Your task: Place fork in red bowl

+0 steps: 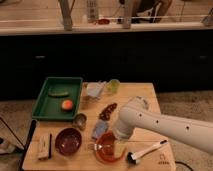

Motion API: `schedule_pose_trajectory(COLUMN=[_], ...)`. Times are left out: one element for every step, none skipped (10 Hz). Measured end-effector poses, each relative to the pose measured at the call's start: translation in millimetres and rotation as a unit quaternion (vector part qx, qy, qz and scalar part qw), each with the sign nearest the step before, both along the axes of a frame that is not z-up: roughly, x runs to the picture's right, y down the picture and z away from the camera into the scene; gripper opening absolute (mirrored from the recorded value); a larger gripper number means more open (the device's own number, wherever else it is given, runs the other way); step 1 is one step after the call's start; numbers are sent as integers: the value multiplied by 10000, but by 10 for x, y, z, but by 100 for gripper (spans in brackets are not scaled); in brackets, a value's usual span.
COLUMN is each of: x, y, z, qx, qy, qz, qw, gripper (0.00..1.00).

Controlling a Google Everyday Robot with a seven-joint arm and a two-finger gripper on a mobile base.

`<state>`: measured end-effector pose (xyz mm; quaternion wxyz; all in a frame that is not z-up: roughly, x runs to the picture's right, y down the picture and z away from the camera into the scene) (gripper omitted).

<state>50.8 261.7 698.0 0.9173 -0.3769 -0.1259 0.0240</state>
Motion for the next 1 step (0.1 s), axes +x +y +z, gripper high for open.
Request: schedule_pose_trajectory(x=[0], y=[0], z=[0], qx=[0], qy=[0], qz=[0], qw=[10000], gripper=[80])
